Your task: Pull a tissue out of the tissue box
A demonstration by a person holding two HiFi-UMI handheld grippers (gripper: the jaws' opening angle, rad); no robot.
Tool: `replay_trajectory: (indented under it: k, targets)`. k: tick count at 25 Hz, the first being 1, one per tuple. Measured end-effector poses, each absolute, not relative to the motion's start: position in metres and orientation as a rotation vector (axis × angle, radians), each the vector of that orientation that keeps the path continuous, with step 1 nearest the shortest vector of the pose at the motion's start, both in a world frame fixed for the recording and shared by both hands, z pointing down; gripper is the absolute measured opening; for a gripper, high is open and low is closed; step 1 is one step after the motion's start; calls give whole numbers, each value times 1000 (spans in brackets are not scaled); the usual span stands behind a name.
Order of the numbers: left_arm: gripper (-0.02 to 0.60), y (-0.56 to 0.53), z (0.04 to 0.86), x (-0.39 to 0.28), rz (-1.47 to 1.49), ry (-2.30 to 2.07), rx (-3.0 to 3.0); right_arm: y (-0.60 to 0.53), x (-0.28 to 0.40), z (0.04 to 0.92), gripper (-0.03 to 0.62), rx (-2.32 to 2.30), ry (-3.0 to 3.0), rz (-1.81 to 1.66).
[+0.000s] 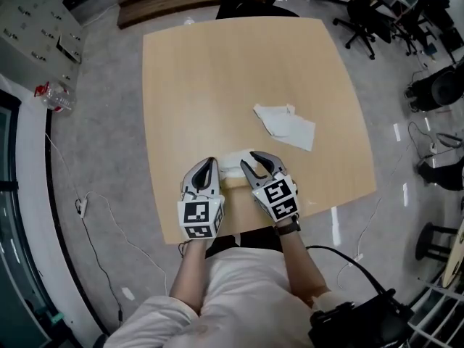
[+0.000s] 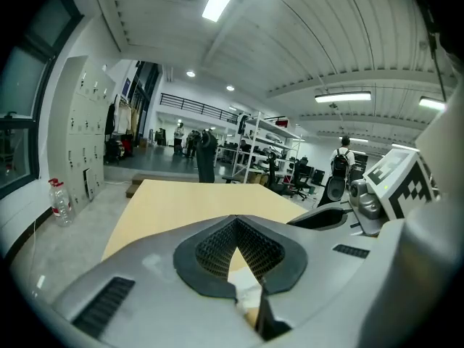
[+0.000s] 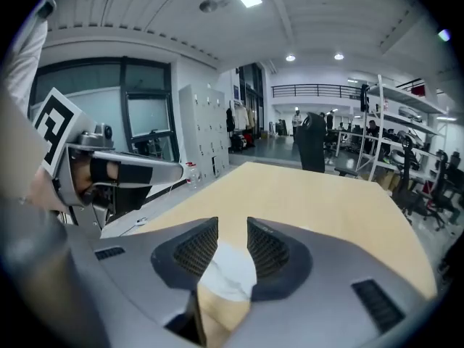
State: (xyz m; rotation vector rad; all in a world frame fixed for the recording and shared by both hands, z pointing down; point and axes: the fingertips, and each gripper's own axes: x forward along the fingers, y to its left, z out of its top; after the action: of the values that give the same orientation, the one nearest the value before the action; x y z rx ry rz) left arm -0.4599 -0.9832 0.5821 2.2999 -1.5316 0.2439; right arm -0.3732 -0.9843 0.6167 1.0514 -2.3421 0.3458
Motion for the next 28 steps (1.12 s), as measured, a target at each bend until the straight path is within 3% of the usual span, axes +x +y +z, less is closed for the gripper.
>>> replay_trajectory:
  k: [4, 7, 10, 20, 21, 22, 25, 28]
  targets:
    - [0, -981, 599, -458, 267, -1524, 2270, -977, -375, 651, 166, 1009, -2266, 364]
    - [0, -975, 610, -458, 290, -1519, 2259, -974, -374, 675, 304, 1074, -2200, 413]
    - [0, -977, 613, -459, 303, -1523, 2250, -983, -372, 684, 356, 1193, -2168, 485]
    - [0, -982, 626, -481, 331, -1563, 2200, -985, -381, 720, 357, 1371, -2098, 698]
    - [0, -980, 625, -485, 333, -1566, 2195, -982, -382, 720, 339, 1380, -2084, 687]
    - [0, -978, 625, -487, 334, -1569, 2192, -980, -382, 719, 255, 1390, -2073, 673]
    - [0, -977, 624, -488, 332, -1568, 2198, -978, -374, 718, 96, 1436, -2061, 640]
    - [0, -979, 618, -485, 318, -1566, 2218, -981, -366, 709, 25, 1481, -2062, 629]
